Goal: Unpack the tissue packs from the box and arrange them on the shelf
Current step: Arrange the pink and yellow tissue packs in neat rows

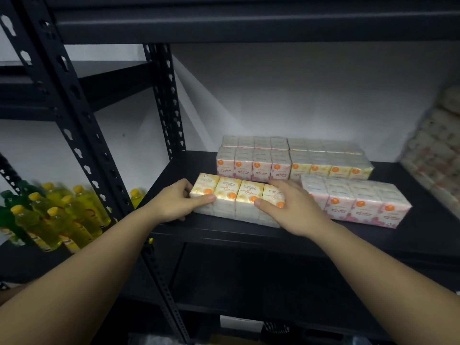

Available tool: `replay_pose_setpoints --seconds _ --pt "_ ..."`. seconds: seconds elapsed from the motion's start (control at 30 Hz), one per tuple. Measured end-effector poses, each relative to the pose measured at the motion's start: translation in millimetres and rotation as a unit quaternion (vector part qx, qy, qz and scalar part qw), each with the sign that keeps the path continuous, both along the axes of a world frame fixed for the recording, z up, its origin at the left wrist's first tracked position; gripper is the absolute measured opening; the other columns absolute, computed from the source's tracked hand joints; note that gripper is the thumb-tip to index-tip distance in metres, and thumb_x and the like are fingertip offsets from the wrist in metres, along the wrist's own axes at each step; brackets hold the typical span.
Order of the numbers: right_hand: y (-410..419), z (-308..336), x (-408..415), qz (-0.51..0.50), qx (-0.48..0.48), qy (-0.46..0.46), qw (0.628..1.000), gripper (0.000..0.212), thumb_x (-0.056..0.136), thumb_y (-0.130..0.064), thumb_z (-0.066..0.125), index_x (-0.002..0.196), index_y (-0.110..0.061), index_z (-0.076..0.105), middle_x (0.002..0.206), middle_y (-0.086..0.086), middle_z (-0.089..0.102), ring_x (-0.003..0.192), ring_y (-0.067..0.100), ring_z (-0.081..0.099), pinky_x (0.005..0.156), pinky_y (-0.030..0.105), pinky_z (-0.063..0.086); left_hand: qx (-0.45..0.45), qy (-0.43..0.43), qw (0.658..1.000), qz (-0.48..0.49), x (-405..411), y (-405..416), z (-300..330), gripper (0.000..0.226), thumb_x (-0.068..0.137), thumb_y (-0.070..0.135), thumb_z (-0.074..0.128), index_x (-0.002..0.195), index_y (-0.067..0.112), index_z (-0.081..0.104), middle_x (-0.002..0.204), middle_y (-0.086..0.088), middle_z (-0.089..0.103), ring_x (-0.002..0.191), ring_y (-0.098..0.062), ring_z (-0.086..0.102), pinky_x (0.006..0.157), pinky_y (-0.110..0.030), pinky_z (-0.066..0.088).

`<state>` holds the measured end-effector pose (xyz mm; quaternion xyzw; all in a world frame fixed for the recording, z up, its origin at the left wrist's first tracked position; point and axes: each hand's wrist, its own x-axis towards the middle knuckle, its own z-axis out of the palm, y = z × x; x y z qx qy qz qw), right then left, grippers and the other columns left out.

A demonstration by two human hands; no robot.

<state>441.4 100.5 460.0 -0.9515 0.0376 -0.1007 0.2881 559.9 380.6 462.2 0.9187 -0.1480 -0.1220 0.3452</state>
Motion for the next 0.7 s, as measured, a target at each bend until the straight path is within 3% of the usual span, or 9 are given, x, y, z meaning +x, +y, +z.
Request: replay_pose_setpoints --seconds 0.13,0.27,0.37,0.47,0.53,0.6,0.7 --pt "3 8 -1 0.003 0.012 0.017 1.0 0.053 0.087 -0.074 0.058 0.12 -0.032 0.067 0.11 -0.015 0.067 0.099 0.007 0.063 0.078 0.031 0.055 -0.02 -0.035 0.998 0.054 3 -3 -2 0.062 0.076 0.075 0.07 0.107 0.022 0.057 0.083 -0.002 0.074 0.071 -0.02 0.075 0.072 -0.044 0.064" --pt "5 9 2 0.041 0.069 0.044 0.996 0.036 0.085 -0.067 0.068 0.094 -0.033 0.073 0.083 -0.013 0.073 0.077 0.001 0.068 0.07 0.03 0.058 -0.044 -0.066 0.99 0.119 4 -9 -3 0.052 0.085 0.063 0.072 0.11 0.02 0.055 0.083 -0.002 0.074 0.068 -0.017 0.074 0.073 -0.042 0.064" --pt "12 9 3 0.061 0.091 0.039 0.993 0.025 0.09 -0.056 0.071 0.093 -0.031 0.073 0.084 -0.012 0.074 0.078 -0.005 0.066 0.069 0.025 0.052 -0.138 -0.012 0.985 0.102 -2 -20 -4 0.039 0.091 0.051 0.072 0.108 0.019 0.06 0.096 -0.004 0.075 0.077 -0.014 0.076 0.078 -0.042 0.065" --pt "25 5 2 0.117 0.147 0.07 0.98 0.024 0.092 -0.054 0.068 0.096 -0.031 0.075 0.09 -0.01 0.077 0.084 0.003 0.071 0.081 0.034 0.058 -0.176 0.036 0.982 0.06 -11 -29 2 0.045 0.089 0.05 0.075 0.118 0.02 0.058 0.106 0.002 0.075 0.09 -0.012 0.076 0.087 -0.041 0.063" --pt "38 3 1 0.16 0.161 0.086 0.97 0.026 0.092 -0.055 0.067 0.1 -0.033 0.077 0.094 -0.008 0.077 0.087 0.008 0.073 0.084 0.036 0.059 -0.151 0.045 0.987 0.035 -12 -29 6 0.058 0.086 0.052 0.077 0.128 0.021 0.053 0.111 0.006 0.071 0.095 -0.011 0.073 0.089 -0.038 0.06" --pt "44 3 5 0.16 0.136 0.069 0.975 0.024 0.093 -0.053 0.067 0.104 -0.034 0.077 0.094 -0.013 0.075 0.087 0.001 0.069 0.08 0.029 0.055 -0.111 0.049 0.993 0.01 -13 -27 11 0.07 0.084 0.055 0.077 0.139 0.021 0.049 0.118 0.01 0.066 0.101 -0.01 0.07 0.091 -0.035 0.058" --pt "43 5 15 0.122 0.114 0.031 0.985 0.017 0.095 -0.047 0.069 0.103 -0.034 0.076 0.094 -0.018 0.072 0.086 -0.007 0.065 0.076 0.022 0.05 -0.055 0.012 0.998 -0.007 -15 -22 16 0.061 0.084 0.06 0.075 0.13 0.023 0.06 0.114 0.01 0.07 0.096 -0.008 0.071 0.086 -0.032 0.06"
